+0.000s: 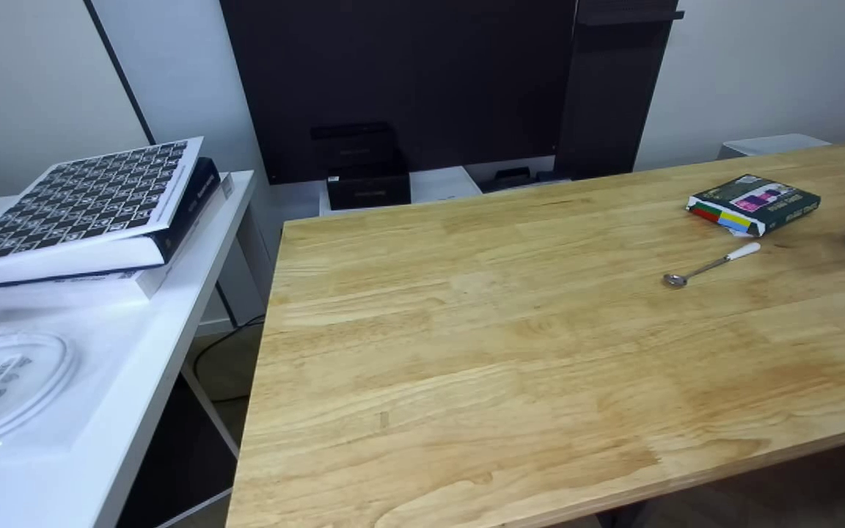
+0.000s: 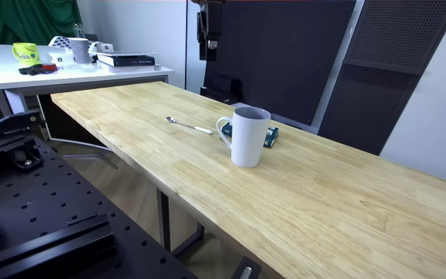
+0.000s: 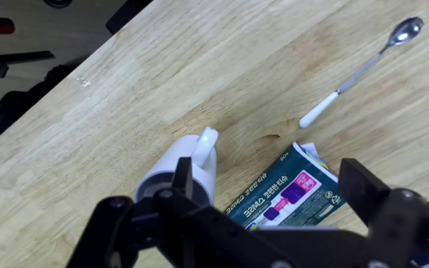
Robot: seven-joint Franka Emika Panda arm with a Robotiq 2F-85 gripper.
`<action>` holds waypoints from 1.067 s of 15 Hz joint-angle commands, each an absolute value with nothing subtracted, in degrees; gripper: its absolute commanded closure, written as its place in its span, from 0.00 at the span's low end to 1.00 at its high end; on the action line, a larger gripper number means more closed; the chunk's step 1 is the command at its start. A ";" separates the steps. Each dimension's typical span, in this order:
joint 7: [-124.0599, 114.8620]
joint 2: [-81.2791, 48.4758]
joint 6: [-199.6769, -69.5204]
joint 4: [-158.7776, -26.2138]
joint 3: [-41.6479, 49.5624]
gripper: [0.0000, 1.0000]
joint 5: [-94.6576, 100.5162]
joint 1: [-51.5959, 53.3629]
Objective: Take the spoon and put it in the cup, pick it and put it on the table, then pick it and put it back in the cup
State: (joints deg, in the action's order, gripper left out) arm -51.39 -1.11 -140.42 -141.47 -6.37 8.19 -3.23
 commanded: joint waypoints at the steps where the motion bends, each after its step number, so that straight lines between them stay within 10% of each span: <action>1: -57.21 -4.75 -142.80 -137.90 -2.73 0.00 5.07 -2.05; 16: -60.15 -7.26 -146.40 -137.66 0.22 0.00 -0.24 -0.54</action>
State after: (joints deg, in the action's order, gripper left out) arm -60.46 -7.30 -146.55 -137.73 -1.27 0.13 -2.04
